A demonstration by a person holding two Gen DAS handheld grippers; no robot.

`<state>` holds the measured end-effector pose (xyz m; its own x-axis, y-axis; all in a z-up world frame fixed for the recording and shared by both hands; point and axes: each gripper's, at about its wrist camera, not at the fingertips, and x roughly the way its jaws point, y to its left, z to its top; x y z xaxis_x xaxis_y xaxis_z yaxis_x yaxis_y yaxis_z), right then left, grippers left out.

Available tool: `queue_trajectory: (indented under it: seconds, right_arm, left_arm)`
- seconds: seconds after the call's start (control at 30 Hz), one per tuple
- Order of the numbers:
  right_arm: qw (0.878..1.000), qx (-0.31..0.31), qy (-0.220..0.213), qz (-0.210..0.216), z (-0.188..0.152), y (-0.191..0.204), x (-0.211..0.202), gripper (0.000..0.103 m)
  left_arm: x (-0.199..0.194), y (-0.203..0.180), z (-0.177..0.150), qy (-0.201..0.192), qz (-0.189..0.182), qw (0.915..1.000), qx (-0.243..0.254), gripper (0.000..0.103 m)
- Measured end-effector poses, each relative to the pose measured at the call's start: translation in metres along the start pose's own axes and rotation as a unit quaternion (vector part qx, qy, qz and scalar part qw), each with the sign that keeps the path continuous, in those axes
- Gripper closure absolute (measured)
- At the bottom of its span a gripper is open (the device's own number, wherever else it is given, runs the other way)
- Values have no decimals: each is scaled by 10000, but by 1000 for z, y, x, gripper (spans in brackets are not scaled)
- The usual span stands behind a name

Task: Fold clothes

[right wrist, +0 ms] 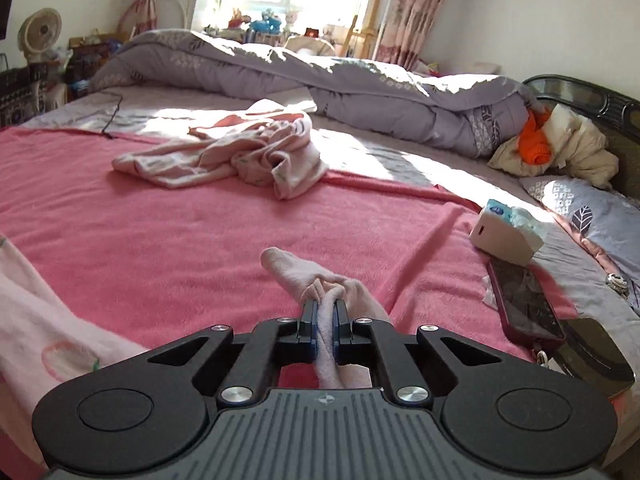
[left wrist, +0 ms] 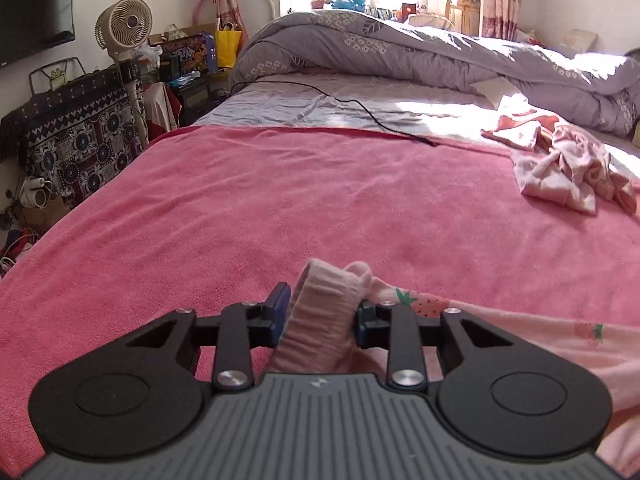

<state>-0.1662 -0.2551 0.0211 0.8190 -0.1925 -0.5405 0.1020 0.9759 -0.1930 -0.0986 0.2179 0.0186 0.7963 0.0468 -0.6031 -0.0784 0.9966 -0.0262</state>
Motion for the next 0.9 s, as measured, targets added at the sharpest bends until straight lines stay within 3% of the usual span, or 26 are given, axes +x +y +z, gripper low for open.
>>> queue_trajectory:
  seconds: [0.07,0.17,0.3,0.4,0.47,0.53,0.57,0.6,0.63,0.7,0.77,0.9]
  right_arm:
    - [9994,74,-320,-109,26,-10,-1,94]
    - [9967,342,-720,-180,64,-23,7,94]
    - [9889,752,-1205,-427,109,-35,29,94]
    - [9832,902,-1410,-735,131,-37,57,94]
    - [9843,1015,-1189,-816,138,-38,95,91]
    - [9924,793,-451,-823,132,-33,146,83]
    - [9943,676,-54,-824,127,-30,170,72]
    - [9943,547,413,-821,116,-25,189,68]
    - [9923,462,824,-805,104,-21,206,66]
    - [9913,591,1057,-523,80,-19,209,63]
    - [9924,717,998,-50,64,-24,195,48]
    - [9941,804,515,505,47,-38,134,38]
  left_arm:
    - [-3,13,18,-167,-188,9989,-392,70]
    - [-8,21,45,-495,-110,9964,-676,71]
    - [-15,20,77,-1230,424,9893,-657,71]
    - [7,19,91,-1338,773,9861,-608,71]
    - [41,14,91,-979,1189,9876,-319,67]
    - [76,9,90,-587,1587,9856,-44,60]
    - [93,10,88,-209,1709,9851,-6,58]
    - [111,14,82,239,1815,9831,-82,58]
    - [117,20,78,406,1806,9824,-253,58]
    - [108,38,66,250,1455,9859,-792,58]
    - [85,53,57,32,1280,9851,-1147,49]
    - [20,68,38,-465,1390,9849,-919,42]
